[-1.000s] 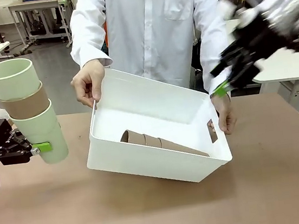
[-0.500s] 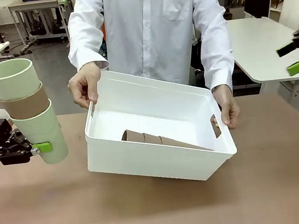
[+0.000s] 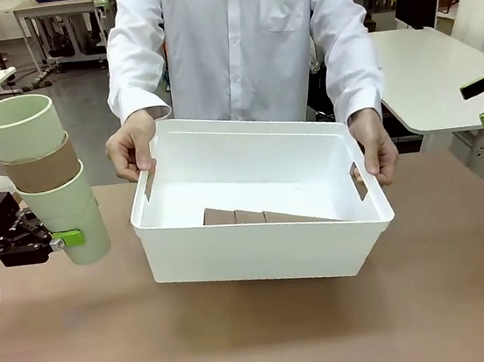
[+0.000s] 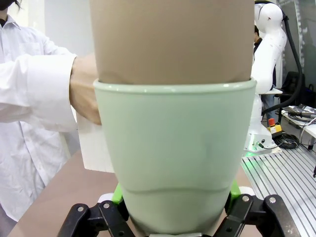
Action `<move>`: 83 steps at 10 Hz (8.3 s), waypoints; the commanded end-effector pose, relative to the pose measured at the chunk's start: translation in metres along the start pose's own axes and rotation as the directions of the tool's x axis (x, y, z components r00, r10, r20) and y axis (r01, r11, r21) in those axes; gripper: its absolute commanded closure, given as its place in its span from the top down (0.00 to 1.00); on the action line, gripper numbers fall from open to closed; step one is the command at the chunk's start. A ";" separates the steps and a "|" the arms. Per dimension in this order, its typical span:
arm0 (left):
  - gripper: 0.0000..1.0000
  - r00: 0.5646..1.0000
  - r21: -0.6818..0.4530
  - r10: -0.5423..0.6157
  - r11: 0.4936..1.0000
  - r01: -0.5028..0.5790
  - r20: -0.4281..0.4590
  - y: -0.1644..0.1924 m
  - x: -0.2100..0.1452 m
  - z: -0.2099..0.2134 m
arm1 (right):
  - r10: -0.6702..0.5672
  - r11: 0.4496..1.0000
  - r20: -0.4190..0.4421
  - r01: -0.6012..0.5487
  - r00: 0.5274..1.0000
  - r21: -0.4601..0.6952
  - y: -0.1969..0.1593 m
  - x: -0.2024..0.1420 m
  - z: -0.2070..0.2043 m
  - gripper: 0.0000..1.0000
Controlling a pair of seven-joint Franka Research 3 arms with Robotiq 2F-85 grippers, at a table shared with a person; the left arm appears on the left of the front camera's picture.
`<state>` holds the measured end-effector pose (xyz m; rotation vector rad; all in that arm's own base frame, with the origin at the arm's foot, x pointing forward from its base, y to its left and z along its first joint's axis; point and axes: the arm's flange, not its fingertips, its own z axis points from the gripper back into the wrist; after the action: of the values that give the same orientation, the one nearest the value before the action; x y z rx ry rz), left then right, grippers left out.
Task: Stack the cups and store them in the basket.
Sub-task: Place the stack of Reusable plastic cups into the Pantry Basket.
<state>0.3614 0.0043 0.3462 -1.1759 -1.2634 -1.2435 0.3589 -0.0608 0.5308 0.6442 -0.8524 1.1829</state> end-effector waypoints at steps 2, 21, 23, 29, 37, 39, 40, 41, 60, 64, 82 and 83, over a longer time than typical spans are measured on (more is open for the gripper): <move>0.85 1.000 -0.003 -0.008 1.000 0.008 0.007 -0.002 0.005 0.000 | 0.011 1.000 0.011 -0.011 1.000 -0.009 0.004 0.005 0.003 1.00; 0.85 1.000 0.000 0.000 1.000 0.000 0.000 0.000 0.000 0.000 | 0.011 1.000 0.011 -0.011 1.000 -0.009 0.004 0.005 0.003 1.00; 0.85 0.995 0.002 0.027 1.000 -0.027 -0.093 -0.006 0.051 -0.006 | 0.011 1.000 0.011 -0.011 1.000 -0.009 0.004 0.005 0.003 1.00; 0.85 0.883 0.082 0.153 0.988 -0.131 -0.443 -0.018 0.224 -0.065 | 0.011 1.000 0.011 -0.011 1.000 -0.009 0.004 0.005 0.003 1.00; 0.85 0.570 0.095 0.115 0.993 -0.065 -0.813 0.025 0.242 -0.233 | 0.011 1.000 0.011 -0.011 1.000 -0.009 0.004 0.005 0.003 1.00; 0.85 0.550 0.107 0.118 0.993 -0.052 -0.827 0.043 0.228 -0.260 | 0.011 1.000 0.011 -0.011 1.000 -0.009 0.004 0.005 0.003 1.00; 0.85 0.543 0.116 0.130 0.991 -0.060 -0.830 0.049 0.221 -0.269 | 0.011 1.000 0.011 -0.011 1.000 -0.009 0.004 0.005 0.003 1.00; 0.85 0.536 0.128 0.139 0.990 -0.059 -0.833 0.051 0.214 -0.278 | 0.011 1.000 0.011 -0.011 1.000 -0.009 0.004 0.005 0.003 1.00; 0.85 0.458 0.118 0.108 0.993 -0.007 -0.883 0.068 0.097 -0.332 | 0.011 1.000 0.011 -0.011 1.000 -0.009 0.004 0.005 0.003 1.00; 1.00 0.459 0.104 0.096 0.995 -0.007 -0.883 0.069 0.092 -0.334 | 0.011 1.000 0.011 -0.011 1.000 -0.009 0.004 0.005 0.003 1.00; 1.00 0.709 0.041 0.049 0.999 -0.028 -0.704 0.013 0.277 -0.041 | 0.011 1.000 0.011 -0.011 1.000 -0.009 0.004 0.005 0.003 1.00; 1.00 0.729 0.051 0.048 0.999 -0.017 -0.682 0.008 0.270 -0.018 | 0.011 1.000 0.011 -0.011 1.000 -0.009 0.004 0.005 0.003 1.00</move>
<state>0.3616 -0.0215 0.6296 -0.5538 -0.6344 -1.4178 0.3551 -0.0594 0.5357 0.6353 -0.8474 1.1768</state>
